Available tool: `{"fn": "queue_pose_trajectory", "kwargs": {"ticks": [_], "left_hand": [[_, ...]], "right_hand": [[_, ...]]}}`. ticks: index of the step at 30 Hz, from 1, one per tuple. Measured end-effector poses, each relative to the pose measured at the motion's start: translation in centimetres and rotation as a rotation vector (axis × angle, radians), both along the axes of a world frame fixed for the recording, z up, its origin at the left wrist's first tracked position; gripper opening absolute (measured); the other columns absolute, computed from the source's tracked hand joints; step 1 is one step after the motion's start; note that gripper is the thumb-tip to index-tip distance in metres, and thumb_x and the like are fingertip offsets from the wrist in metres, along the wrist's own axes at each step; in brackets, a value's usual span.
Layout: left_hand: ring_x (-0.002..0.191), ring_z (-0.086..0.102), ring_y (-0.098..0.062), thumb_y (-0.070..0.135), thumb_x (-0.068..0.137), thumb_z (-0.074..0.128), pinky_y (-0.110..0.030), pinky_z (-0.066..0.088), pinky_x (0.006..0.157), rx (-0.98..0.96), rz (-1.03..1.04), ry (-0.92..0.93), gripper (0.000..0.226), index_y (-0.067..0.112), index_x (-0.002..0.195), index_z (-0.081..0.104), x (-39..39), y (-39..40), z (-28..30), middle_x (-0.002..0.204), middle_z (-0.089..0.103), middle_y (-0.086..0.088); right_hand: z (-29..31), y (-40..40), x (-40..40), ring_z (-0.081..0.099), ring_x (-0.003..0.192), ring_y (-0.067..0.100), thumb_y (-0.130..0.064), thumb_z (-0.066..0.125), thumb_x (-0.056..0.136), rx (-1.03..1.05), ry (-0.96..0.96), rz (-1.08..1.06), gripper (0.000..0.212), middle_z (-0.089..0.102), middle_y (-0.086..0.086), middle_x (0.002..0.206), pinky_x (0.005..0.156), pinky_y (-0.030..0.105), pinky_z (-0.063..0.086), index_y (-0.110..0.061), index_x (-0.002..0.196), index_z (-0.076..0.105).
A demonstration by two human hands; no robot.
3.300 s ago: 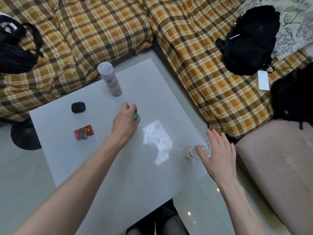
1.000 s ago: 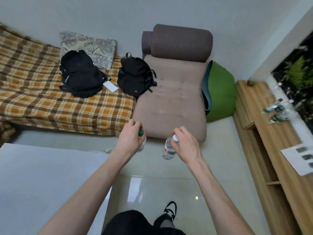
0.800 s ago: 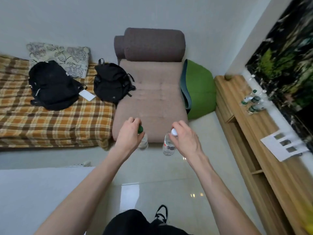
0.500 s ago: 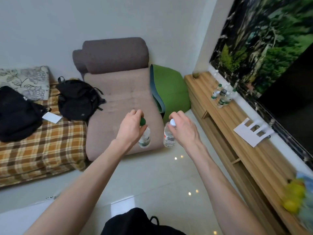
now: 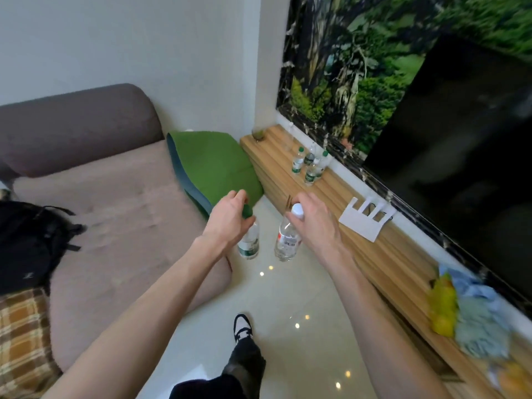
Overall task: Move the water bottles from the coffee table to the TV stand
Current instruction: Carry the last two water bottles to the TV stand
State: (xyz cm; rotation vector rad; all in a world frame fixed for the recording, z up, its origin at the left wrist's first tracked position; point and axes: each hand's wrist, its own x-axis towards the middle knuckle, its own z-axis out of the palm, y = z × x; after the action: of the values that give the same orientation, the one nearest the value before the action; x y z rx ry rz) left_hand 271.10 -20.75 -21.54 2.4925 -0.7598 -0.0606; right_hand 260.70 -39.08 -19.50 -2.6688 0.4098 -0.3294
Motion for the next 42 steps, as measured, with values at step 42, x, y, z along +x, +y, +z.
{"fn": "queue_pose_trajectory", "kwargs": {"ticks": [42], "left_hand": [[0.09, 0.051, -0.019, 0.018, 0.083, 0.077, -0.034, 0.049, 0.081, 0.036, -0.273, 0.202, 0.033, 0.014, 0.109, 0.058, 45.9, -40.9, -13.2, 0.103, 0.052, 0.001]], "right_hand": [[-14.8, -35.3, 41.1, 0.05, 0.087, 0.013, -0.027, 0.066, 0.093, 0.161, 0.197, -0.513, 0.023, 0.056, -0.001, 0.116, 0.068, 0.027, 0.03, -0.02, 0.114, 0.058]]}}
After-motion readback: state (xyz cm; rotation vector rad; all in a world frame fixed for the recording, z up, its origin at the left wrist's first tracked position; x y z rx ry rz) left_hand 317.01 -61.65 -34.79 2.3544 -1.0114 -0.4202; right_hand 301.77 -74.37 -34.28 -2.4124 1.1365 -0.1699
